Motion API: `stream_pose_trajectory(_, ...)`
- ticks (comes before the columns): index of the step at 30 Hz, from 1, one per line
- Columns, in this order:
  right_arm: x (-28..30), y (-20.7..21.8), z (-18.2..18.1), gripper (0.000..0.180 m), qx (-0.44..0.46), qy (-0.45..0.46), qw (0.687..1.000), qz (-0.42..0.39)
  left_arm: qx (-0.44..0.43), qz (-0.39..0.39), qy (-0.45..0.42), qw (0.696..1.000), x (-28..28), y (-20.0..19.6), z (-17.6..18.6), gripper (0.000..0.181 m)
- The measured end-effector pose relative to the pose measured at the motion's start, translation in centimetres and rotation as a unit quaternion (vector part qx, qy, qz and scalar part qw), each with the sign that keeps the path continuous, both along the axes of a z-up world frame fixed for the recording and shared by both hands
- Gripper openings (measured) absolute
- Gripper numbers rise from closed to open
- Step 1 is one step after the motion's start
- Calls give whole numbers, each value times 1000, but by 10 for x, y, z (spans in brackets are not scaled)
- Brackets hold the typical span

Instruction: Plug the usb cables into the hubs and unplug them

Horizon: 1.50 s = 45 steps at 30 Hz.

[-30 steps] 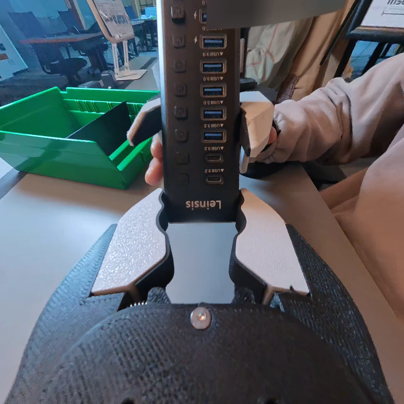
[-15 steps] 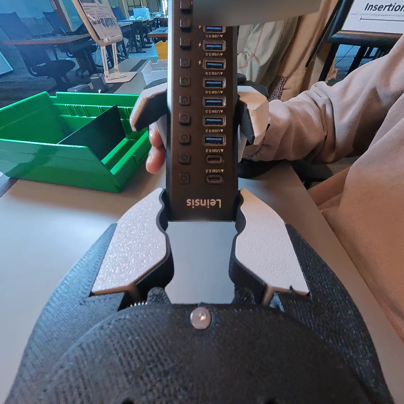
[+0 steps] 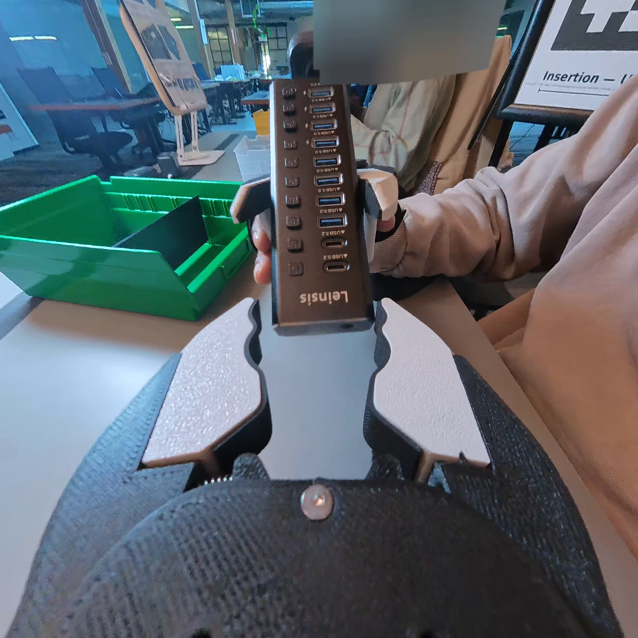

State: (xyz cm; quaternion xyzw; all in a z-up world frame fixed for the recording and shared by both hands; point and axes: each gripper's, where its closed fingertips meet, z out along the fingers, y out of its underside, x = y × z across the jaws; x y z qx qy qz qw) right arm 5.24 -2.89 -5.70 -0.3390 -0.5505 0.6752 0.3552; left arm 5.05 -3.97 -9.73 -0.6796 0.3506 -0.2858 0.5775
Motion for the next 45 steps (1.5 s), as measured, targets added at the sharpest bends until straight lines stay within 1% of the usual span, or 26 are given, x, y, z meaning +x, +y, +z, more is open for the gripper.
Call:
stream_pose_trajectory(1, 2, 2, 2, 70, -7, 3, 1000, 3, 5, 3, 0, 1000, -3, -1, 2, 65)
stream_pose_trajectory(3, 6, 5, 6, 68, -16, 12, 1000, 7, 15, 2, 8, 1000, -11, -4, 6, 70)
stream_pose_trajectory(6, 11, 8, 11, 68, -16, 22, 1000, 10, 35, 38, 22, 998, -35, -4, 17, 67)
stream_pose_trajectory(8, 13, 8, 14, 68, -16, 28, 999, 14, 51, 89, 20, 994, -64, -1, 28, 60)
stream_pose_trajectory(10, 14, 8, 15, 68, -18, 30, 999, 18, 60, 161, 35, 985, -103, 4, 35, 59)
stream_pose_trajectory(13, 12, 11, 12, 71, -13, 22, 1000, 14, 42, 276, 93, 956, -171, 6, 33, 57)
stream_pose_trajectory(16, 9, 19, 8, 71, -6, 10, 1000, 5, 15, 347, 103, 932, -221, 0, 34, 51)
stream_pose_trajectory(18, 7, 26, 6, 71, -7, 5, 1000, -2, 2, 361, 68, 930, -235, -4, 36, 50)
stream_pose_trajectory(20, 5, 31, 5, 71, -9, 8, 1000, -15, -4, 323, -11, 946, -219, -4, 40, 49)
stream_pose_trajectory(22, 3, 33, 9, 71, -7, 25, 999, -39, -10, 224, -101, 969, -171, -3, 44, 49)
stream_pose_trajectory(23, 3, 31, 12, 71, 3, 39, 998, -53, -24, 165, -148, 975, -141, -2, 44, 49)
stream_pose_trajectory(24, 2, 28, 15, 71, 22, 53, 996, -70, -54, 112, -192, 973, -112, 0, 41, 51)
stream_pose_trajectory(26, 2, 16, 21, 71, 86, 83, 987, -106, -132, 23, -268, 954, -58, 7, 28, 60)
stream_pose_trajectory(29, 5, -8, 23, 71, 195, 121, 963, -138, -222, -90, -379, 894, -6, 8, 24, 64)
stream_pose_trajectory(30, 7, -15, 23, 71, 219, 131, 957, -141, -234, -117, -406, 876, 3, 7, 29, 60)
stream_pose_trajectory(31, 8, -22, 23, 72, 236, 139, 951, -142, -237, -137, -421, 865, 10, 4, 32, 49)
stream_pose_trajectory(32, 9, -28, 23, 72, 250, 145, 947, -139, -234, -154, -424, 861, 15, 0, 35, 40)
stream_pose_trajectory(33, 11, -31, 22, 71, 265, 152, 942, -140, -229, -161, -422, 862, 17, -3, 38, 37)
stream_pose_trajectory(34, 12, -33, 23, 80, 277, 157, 938, -140, -223, -159, -409, 870, 16, -6, 40, 37)
stream_pose_trajectory(36, 9, -32, 21, 97, 295, 154, 932, -143, -182, -142, -366, 902, 10, -11, 48, 33)
stream_pose_trajectory(37, 4, -27, 13, 106, 315, 131, 928, -151, -149, -126, -332, 923, 4, -13, 53, 31)
stream_pose_trajectory(38, 1, -22, 2, 114, 318, 95, 932, -143, -108, -104, -292, 945, -3, -15, 59, 31)
stream_pose_trajectory(39, -1, -18, -8, 106, 309, 65, 941, -125, -70, -86, -259, 960, -11, -18, 68, 30)
stream_pose_trajectory(41, 0, -10, -26, 60, 283, -4, 956, -79, -3, -49, -187, 981, -29, -24, 85, 30)
stream_pose_trajectory(43, 8, -4, -37, 67, 238, -79, 968, -18, 46, -15, -112, 992, -45, -29, 96, 30)
stream_pose_trajectory(45, 15, 11, -31, 71, 193, -95, 977, -6, 85, 7, -38, 996, -56, -32, 101, 30)
